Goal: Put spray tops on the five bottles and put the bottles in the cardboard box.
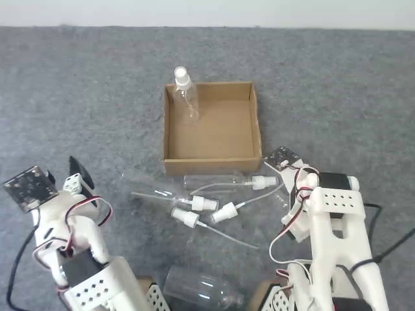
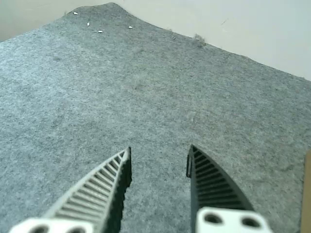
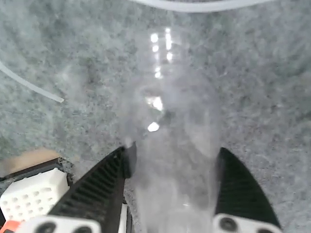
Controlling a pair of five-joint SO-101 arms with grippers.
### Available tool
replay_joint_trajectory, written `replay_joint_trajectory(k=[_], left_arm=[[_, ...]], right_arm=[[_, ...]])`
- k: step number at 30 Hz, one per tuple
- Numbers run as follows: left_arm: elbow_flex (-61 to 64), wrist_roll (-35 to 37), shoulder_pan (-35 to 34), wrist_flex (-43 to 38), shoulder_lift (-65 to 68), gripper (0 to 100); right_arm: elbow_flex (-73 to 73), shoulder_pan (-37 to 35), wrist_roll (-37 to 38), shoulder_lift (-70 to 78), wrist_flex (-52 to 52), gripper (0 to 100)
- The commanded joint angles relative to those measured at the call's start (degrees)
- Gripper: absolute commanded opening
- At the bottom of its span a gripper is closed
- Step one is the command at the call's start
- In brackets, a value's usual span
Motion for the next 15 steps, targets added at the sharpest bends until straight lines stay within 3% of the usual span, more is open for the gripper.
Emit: replay_joint_trajectory(k=[1, 15], left_arm=[[-0.84, 0.26, 0.18, -1.67, -0.79, 18], [-0.84, 0.26, 0.18, -1.67, -0.79, 18]], right_arm=[[-0.7, 0.13, -0.62, -2.33, -1.01, 24.6], [-0.62, -1.54, -0.53, -2.24, -5.14, 24.3]])
